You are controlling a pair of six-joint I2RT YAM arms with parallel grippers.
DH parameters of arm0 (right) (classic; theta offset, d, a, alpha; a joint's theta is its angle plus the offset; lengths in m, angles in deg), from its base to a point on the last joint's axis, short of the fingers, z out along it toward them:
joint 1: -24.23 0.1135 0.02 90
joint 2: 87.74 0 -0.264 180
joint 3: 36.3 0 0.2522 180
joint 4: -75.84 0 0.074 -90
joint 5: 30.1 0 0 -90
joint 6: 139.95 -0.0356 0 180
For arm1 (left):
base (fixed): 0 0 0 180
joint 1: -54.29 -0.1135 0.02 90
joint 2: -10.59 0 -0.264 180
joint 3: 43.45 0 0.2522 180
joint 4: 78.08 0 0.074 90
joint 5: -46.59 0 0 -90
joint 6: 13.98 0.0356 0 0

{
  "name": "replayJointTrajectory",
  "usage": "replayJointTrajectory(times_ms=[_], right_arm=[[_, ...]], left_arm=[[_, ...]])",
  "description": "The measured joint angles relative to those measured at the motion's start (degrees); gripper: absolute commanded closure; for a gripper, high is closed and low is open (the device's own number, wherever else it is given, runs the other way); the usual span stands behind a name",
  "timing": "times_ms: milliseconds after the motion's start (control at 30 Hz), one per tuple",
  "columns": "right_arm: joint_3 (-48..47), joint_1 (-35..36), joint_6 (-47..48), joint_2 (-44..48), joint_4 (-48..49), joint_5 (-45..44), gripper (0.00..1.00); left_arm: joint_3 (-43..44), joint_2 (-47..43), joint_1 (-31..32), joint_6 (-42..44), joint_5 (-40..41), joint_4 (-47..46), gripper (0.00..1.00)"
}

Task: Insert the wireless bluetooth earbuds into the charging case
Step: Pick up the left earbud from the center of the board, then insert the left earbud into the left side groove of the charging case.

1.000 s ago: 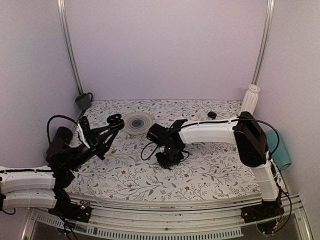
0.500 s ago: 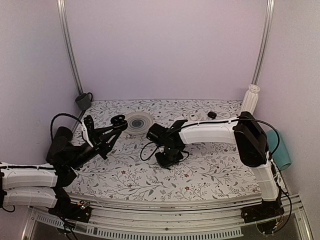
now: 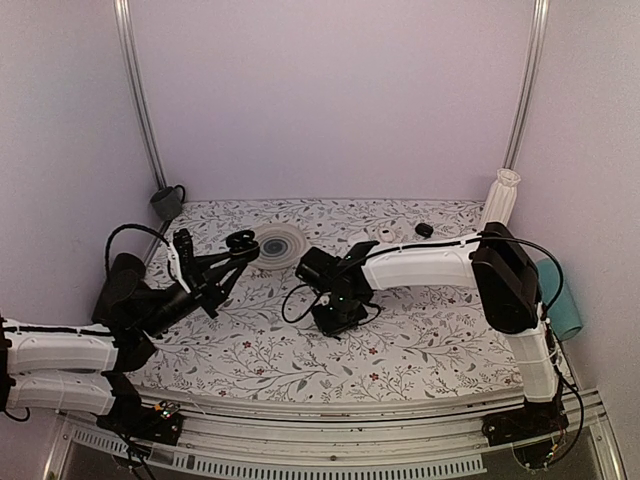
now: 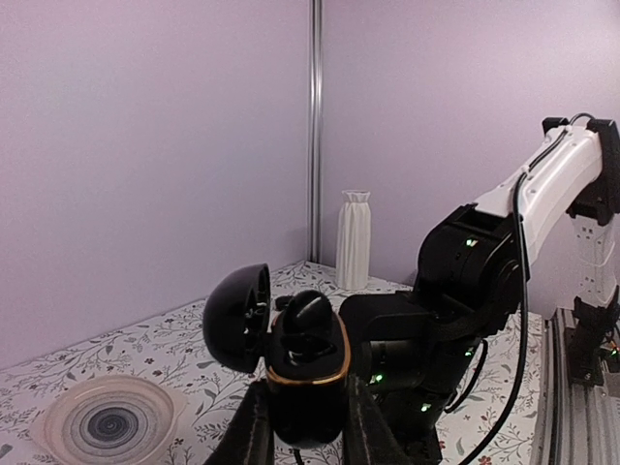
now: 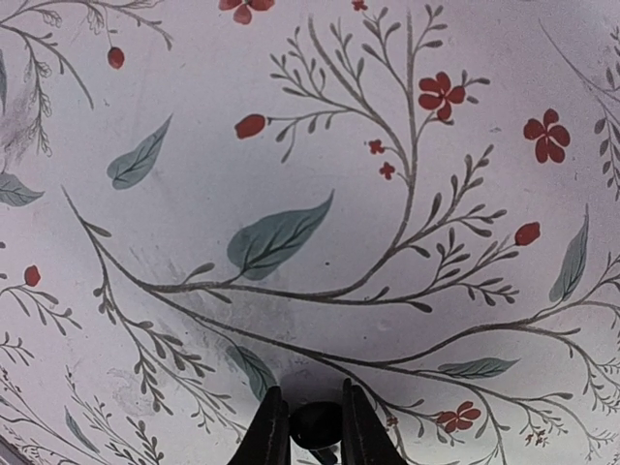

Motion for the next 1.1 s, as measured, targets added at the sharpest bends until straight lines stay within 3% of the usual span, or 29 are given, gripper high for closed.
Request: replayJointTrajectory(times_ms=[500,1100], right_arm=[[10.1,-3.0,-1.3,9.1,10.9,3.5,0.89],[13.8,-3.1,-2.7,32.0,33.1,4.5,0.88]], left_arm=[[0.0,8.1,0.0,-4.4,1.2,-5.9,1.00],[4.4,20.9,0.0,-4.1,-2.2,-18.7,1.00]])
